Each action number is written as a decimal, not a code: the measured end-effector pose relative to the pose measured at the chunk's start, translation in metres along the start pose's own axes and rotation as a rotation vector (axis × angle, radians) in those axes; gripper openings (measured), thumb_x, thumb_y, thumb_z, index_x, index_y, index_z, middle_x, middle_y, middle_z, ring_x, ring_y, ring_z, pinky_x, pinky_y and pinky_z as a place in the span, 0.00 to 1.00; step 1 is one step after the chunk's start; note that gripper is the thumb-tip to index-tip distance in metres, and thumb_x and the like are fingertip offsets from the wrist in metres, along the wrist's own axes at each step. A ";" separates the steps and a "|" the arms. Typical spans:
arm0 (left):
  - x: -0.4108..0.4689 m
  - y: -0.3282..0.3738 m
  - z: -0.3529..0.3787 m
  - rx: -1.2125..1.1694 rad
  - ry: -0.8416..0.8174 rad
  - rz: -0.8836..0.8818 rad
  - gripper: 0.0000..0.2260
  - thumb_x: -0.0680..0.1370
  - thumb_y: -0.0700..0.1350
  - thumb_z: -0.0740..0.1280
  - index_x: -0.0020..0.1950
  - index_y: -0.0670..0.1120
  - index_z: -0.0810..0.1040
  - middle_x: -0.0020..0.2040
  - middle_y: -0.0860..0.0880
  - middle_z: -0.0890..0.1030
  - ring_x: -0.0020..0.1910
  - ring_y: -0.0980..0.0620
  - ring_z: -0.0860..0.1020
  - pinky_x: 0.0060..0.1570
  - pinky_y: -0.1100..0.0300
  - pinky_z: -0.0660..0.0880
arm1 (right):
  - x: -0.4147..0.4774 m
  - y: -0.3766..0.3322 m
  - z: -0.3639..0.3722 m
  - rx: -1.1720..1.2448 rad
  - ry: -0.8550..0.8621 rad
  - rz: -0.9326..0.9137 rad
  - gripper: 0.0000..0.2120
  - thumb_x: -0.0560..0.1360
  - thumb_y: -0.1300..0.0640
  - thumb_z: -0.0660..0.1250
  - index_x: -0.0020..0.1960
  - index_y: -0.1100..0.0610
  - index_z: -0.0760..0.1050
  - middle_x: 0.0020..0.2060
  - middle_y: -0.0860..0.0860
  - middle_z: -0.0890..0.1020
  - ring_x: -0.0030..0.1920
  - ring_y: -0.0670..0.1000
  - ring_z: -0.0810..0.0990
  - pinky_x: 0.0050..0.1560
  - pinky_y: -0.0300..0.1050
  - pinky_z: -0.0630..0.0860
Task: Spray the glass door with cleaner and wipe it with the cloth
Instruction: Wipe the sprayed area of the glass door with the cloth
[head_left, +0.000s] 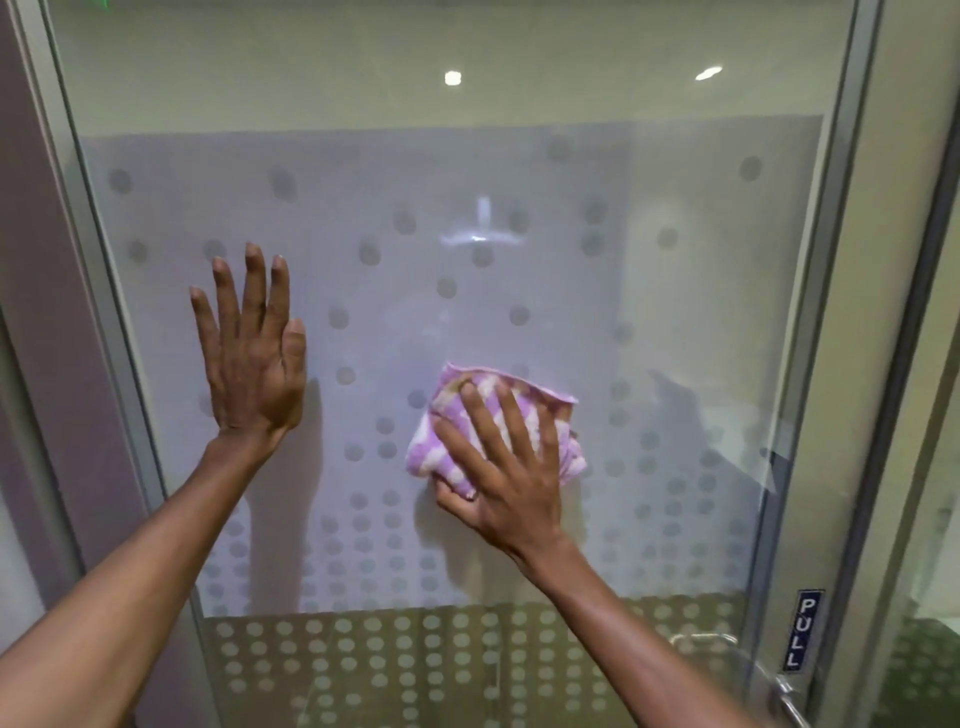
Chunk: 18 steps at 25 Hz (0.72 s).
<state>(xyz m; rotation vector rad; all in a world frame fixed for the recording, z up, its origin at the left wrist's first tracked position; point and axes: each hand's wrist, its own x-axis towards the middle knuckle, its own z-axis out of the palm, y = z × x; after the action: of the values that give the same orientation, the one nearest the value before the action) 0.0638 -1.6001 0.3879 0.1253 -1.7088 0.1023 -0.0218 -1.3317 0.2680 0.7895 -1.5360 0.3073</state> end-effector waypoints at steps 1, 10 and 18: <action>0.001 0.000 0.000 -0.002 -0.003 -0.001 0.26 0.87 0.49 0.48 0.85 0.47 0.49 0.85 0.49 0.50 0.83 0.36 0.49 0.80 0.38 0.42 | -0.018 0.020 -0.007 -0.058 -0.003 0.006 0.31 0.74 0.40 0.73 0.74 0.49 0.76 0.77 0.54 0.70 0.79 0.61 0.67 0.80 0.67 0.55; 0.001 0.003 -0.001 0.005 -0.014 -0.035 0.26 0.86 0.48 0.51 0.84 0.47 0.52 0.85 0.46 0.54 0.84 0.37 0.50 0.81 0.42 0.40 | 0.185 0.076 -0.018 -0.215 0.363 0.556 0.28 0.77 0.32 0.62 0.73 0.43 0.76 0.75 0.57 0.75 0.75 0.62 0.74 0.73 0.66 0.70; 0.001 0.000 -0.004 0.003 -0.048 -0.018 0.27 0.86 0.47 0.51 0.85 0.49 0.49 0.85 0.47 0.53 0.84 0.40 0.49 0.81 0.38 0.46 | 0.147 -0.023 -0.001 -0.014 0.130 0.094 0.27 0.76 0.41 0.67 0.73 0.48 0.77 0.76 0.56 0.73 0.78 0.62 0.70 0.75 0.69 0.64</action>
<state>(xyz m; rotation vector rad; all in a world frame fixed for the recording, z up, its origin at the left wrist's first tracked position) 0.0675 -1.5997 0.3894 0.1464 -1.7549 0.0898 0.0018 -1.3906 0.4030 0.6751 -1.4538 0.4089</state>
